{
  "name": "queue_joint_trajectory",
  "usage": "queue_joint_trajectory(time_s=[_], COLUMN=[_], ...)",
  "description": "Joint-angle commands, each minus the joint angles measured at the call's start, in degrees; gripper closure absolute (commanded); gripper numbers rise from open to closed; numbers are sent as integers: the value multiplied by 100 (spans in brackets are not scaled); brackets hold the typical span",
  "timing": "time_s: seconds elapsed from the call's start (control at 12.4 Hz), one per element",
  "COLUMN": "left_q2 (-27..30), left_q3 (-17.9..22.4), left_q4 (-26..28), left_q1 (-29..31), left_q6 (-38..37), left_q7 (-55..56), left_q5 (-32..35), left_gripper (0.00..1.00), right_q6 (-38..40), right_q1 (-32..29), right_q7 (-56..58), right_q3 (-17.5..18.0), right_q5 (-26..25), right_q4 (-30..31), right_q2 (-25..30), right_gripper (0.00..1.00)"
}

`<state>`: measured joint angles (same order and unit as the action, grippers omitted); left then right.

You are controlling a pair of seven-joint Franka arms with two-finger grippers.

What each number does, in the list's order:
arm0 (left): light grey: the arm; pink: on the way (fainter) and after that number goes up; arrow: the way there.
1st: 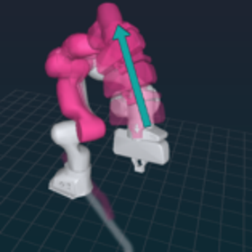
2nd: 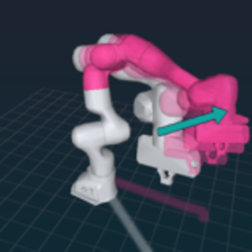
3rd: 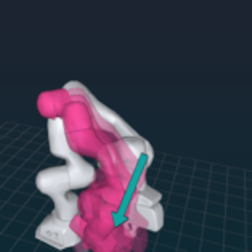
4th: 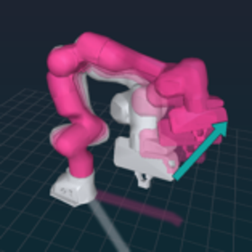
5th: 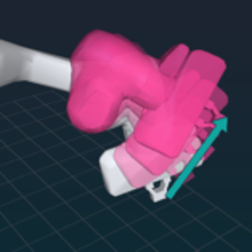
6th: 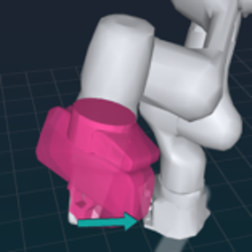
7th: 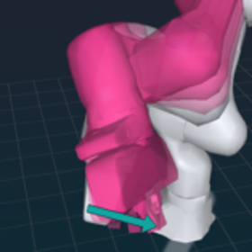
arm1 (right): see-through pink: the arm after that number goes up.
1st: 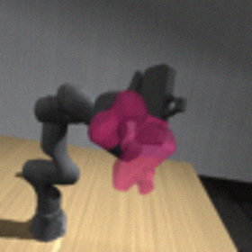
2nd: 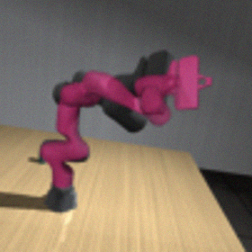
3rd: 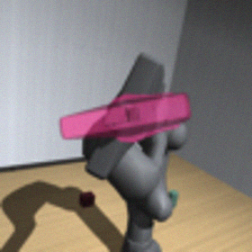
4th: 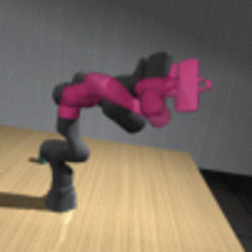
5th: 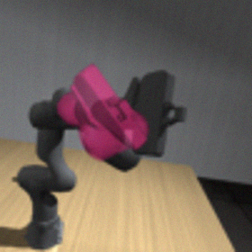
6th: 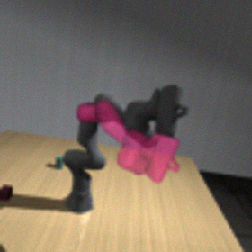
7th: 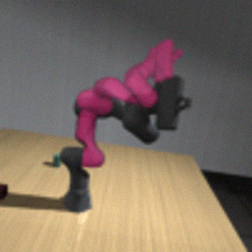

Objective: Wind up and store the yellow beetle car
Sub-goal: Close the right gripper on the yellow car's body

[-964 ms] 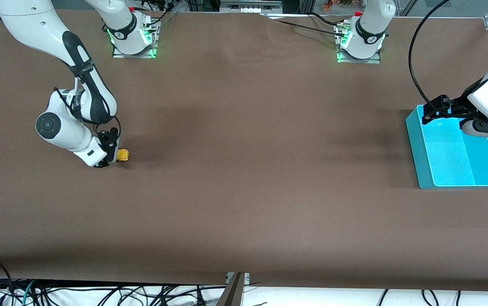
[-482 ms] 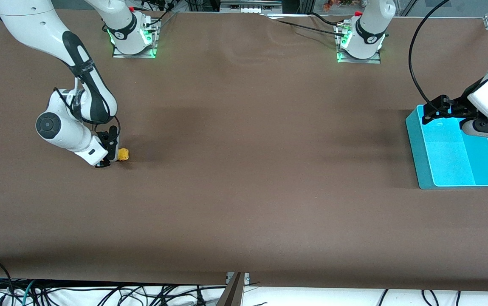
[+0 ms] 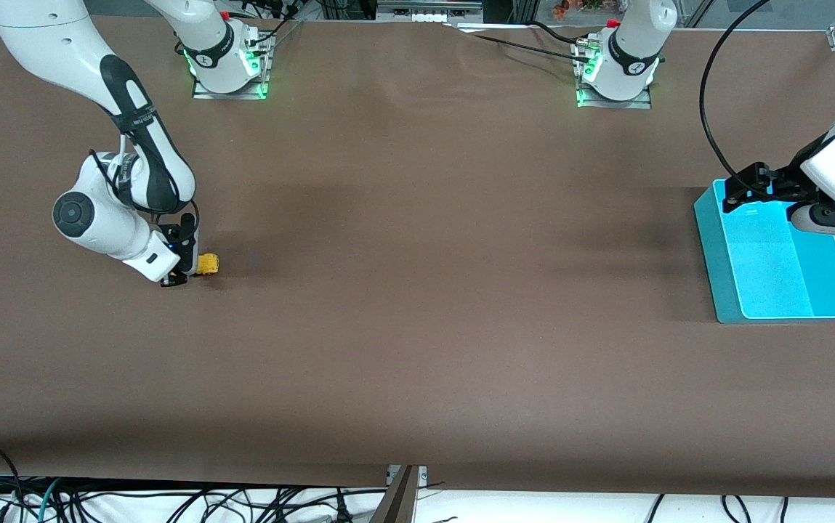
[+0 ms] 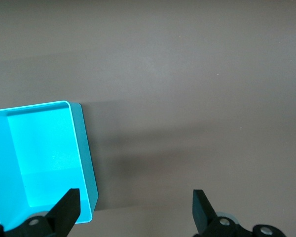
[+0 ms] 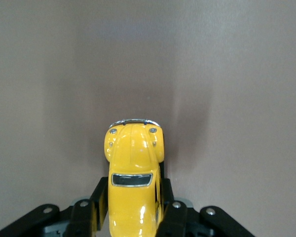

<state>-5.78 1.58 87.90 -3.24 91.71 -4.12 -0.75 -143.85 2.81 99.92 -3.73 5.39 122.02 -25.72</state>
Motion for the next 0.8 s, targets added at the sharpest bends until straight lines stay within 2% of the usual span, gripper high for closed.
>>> queue_joint_trajectory(time_s=[0.0,0.72], left_q2=[7,7], left_q3=[35,35], left_q4=[-36,-36], left_q1=[-36,-36], left_q6=[-13,-21], left_q7=[-1,-2], left_q5=[93,93], left_gripper=[0,0], right_q6=[-265,-310], right_q1=[-219,-1203], right_q7=[422,1511], right_q3=[48,4], right_q5=[112,121], right_q4=[23,-99], right_q2=[-153,-460], right_gripper=[84,84])
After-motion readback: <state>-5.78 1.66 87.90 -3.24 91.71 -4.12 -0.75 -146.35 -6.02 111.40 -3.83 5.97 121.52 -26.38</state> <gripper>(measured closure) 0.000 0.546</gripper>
